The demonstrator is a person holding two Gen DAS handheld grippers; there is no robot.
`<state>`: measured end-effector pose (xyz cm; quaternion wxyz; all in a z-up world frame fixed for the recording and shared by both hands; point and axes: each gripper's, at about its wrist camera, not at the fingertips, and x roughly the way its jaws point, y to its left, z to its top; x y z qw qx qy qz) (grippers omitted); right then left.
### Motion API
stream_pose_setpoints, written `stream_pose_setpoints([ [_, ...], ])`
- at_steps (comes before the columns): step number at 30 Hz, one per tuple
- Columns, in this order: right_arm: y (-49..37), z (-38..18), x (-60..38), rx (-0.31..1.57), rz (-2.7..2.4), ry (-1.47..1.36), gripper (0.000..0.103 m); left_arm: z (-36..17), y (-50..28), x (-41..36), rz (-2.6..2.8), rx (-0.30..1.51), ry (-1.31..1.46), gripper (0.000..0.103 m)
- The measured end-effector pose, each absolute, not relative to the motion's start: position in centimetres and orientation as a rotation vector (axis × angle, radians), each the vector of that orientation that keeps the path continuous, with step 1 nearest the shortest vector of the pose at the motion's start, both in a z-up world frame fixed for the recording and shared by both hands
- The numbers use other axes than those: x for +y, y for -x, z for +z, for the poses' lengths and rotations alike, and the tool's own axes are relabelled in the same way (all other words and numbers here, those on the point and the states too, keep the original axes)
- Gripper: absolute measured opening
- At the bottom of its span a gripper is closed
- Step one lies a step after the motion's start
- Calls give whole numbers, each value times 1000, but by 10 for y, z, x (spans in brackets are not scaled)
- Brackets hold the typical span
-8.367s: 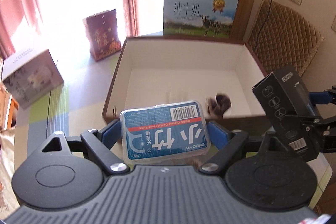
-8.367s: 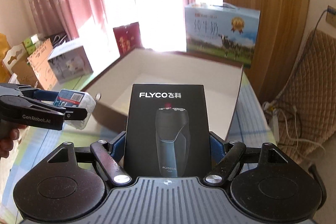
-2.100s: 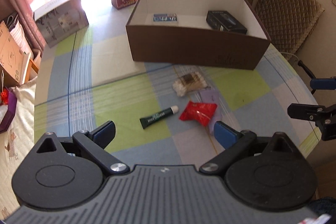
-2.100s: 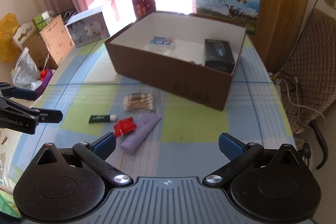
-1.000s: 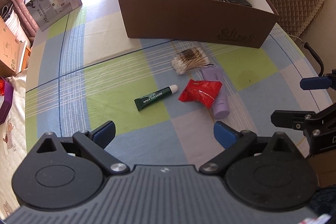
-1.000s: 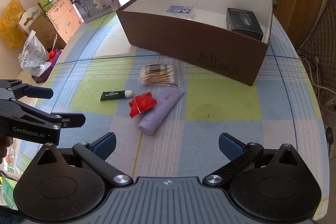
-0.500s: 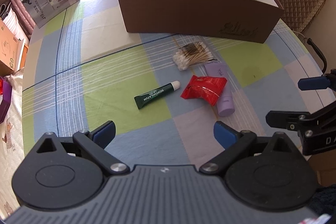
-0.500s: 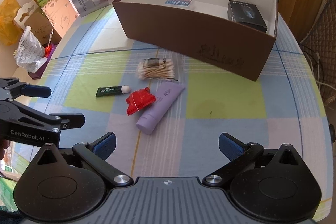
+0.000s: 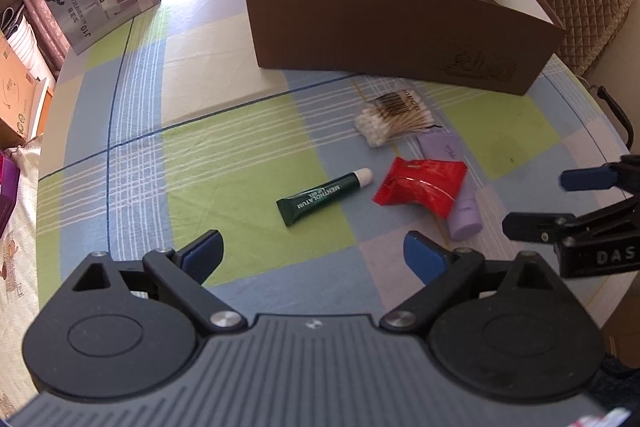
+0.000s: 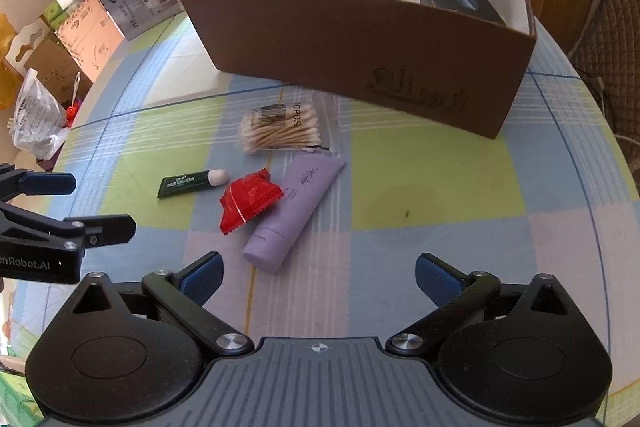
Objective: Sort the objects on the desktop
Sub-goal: 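Move the left tool toward the green lip balm while the right tool approaches the purple tube, then grasp the purple tube with the right tool while the left tool grasps the green lip balm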
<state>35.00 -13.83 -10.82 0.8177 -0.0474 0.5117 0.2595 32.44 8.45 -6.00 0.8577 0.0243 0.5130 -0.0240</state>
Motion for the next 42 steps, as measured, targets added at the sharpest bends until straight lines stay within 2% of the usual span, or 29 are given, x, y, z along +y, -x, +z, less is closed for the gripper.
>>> stream_pose_setpoints([
  [3,-354,-115,-134,1110,551,87,71,-67,-330,87,-50,1074,-56,92],
  [10,-360,-126,-114,1107,579,108,61,-78,-345,92,-61,1068,-64,91],
  [17,-363,-141,-98,1114,585,145,51,-89,-354,95,-94,1089,-79,84],
  [19,-364,-144,-99,1116,563,160,39,-92,-356,95,-99,1094,-80,83],
  [20,-366,-146,-102,1124,553,154,28,-93,-356,94,-101,1096,-82,83],
  [29,-377,-146,-148,1135,445,64,27,-106,-368,92,-138,1116,-123,79],
  [37,-379,-144,-192,1126,357,19,27,-119,-384,83,-204,1140,-181,64],
  [39,-378,-142,-199,1124,347,19,27,-122,-388,81,-215,1149,-180,50],
  [40,-376,-142,-201,1122,343,18,27,-124,-390,81,-215,1154,-173,48],
  [42,-374,-141,-205,1112,348,23,27,-123,-393,82,-214,1155,-132,33],
])
